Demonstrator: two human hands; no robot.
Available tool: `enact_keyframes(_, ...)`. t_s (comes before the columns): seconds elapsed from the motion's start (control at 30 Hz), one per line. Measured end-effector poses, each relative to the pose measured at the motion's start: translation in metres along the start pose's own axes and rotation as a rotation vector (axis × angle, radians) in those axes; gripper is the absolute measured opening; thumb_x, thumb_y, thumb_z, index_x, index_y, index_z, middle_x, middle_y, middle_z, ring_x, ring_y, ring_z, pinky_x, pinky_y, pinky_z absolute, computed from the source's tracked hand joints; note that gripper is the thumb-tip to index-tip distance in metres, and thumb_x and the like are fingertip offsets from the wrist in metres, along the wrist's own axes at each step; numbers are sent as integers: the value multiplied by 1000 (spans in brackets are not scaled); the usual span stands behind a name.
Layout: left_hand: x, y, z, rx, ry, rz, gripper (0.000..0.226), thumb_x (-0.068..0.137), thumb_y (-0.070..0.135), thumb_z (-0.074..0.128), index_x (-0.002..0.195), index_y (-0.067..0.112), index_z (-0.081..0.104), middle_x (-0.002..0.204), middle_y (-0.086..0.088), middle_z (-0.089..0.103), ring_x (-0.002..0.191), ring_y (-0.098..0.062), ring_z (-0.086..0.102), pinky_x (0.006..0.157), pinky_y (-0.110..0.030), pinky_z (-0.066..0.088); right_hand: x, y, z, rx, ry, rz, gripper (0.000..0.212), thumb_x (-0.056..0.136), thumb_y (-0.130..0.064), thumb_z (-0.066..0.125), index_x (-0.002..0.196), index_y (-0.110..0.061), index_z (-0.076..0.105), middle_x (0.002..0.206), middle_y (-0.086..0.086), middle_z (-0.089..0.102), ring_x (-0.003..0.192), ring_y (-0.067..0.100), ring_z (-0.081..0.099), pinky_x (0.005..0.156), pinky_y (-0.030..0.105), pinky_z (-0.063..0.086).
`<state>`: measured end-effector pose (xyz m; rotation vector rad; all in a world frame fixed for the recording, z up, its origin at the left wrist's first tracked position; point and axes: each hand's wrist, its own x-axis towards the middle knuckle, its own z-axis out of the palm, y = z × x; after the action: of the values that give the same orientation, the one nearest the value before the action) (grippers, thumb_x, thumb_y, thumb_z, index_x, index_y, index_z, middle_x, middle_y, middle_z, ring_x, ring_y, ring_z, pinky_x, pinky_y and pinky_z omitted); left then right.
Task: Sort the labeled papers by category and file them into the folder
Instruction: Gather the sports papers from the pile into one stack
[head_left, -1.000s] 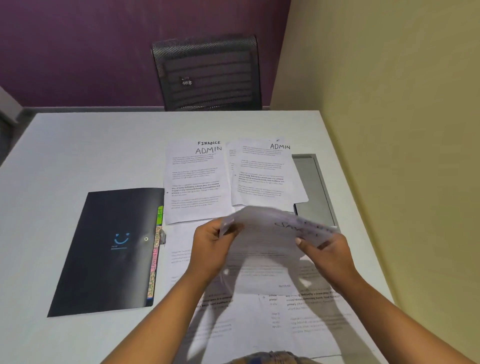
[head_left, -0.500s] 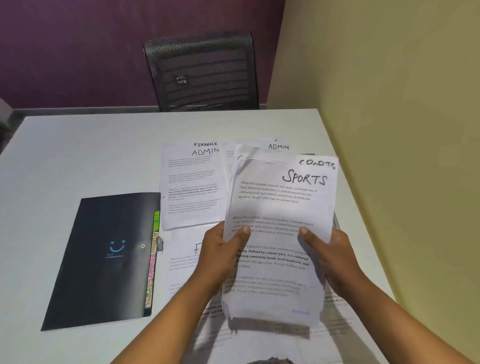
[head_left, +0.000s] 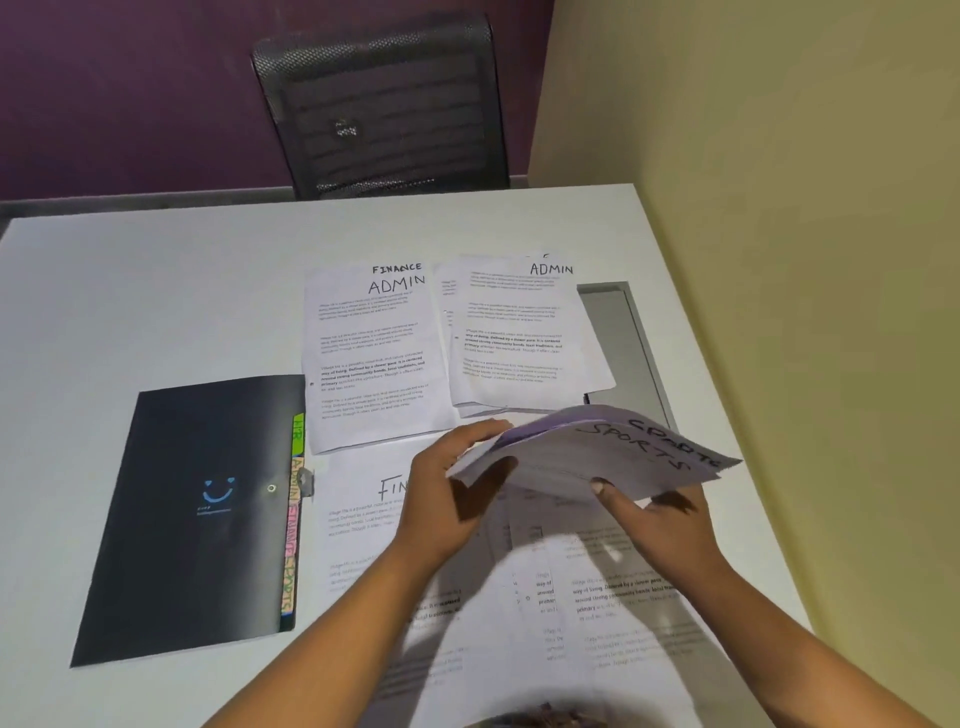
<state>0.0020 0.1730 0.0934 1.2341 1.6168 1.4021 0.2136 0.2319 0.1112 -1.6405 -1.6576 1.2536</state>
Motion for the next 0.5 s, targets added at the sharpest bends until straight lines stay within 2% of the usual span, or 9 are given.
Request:
enact_keyframes(0.03,3,1,1,-7,-11,3,28,88,5,71,116,11,71,115,3,74,110,-9,67,95,-31,54,3,3,1,25,-5,-8,16,80,-16,80,86,-23,66,79,2,72,78,3,71,73,11,55)
enact_keyframes(0.07,6,2,2,-11,-23,-3,28,89,5,70,114,18,72,110,12,75,102,-2,69,87,-24,55,6,4,1,58,-6,-9,31,80,-11,79,91,-34,62,87,-12,69,81,-13,66,70,-1,47)
enact_keyframes(0.1,9,4,3,2,-32,-15,33,90,7,70,111,32,72,99,22,75,84,5,68,75,-15,53,10,10,2,80,-17,-1,39,80,-9,79,94,-38,58,93,-19,65,81,-21,62,69,-6,43)
enact_keyframes(0.17,17,3,6,28,-36,-84,40,90,19,71,98,58,67,75,28,70,51,-2,55,53,-16,43,17,19,4,78,-47,22,36,82,-10,78,100,-33,57,95,-19,63,81,-14,62,65,-6,42)
enact_keyframes(0.2,20,0,9,39,-36,-107,40,89,24,71,96,63,65,76,30,69,51,-10,54,52,-18,41,20,21,6,61,-69,48,32,83,-12,77,104,-28,59,94,-16,63,79,-9,61,62,-6,42)
enact_keyframes(0.27,25,-12,11,46,-47,-109,33,90,23,71,95,55,68,85,32,70,64,-8,61,61,-20,48,27,30,9,8,-101,80,33,86,-15,74,117,-17,64,98,-6,65,79,-5,56,59,-4,42)
enact_keyframes(0.37,32,-20,11,47,-76,-148,19,91,22,70,98,39,71,85,13,70,76,-6,63,73,-26,50,36,35,13,17,-80,79,33,87,-14,73,118,-8,67,107,2,66,87,2,60,63,-2,46)
enact_keyframes(0.43,36,-21,7,33,-88,-193,19,90,21,71,99,38,70,84,15,71,78,-2,65,70,-22,52,39,34,13,56,-55,76,28,86,-16,73,114,-13,66,99,-5,69,86,0,65,63,1,49)
enact_keyframes(0.5,38,-17,-1,19,-92,-239,9,89,21,71,94,29,71,77,19,72,74,0,65,64,-14,50,38,27,12,57,-69,52,25,87,-19,72,111,-17,67,93,-18,67,79,-11,67,62,2,49)
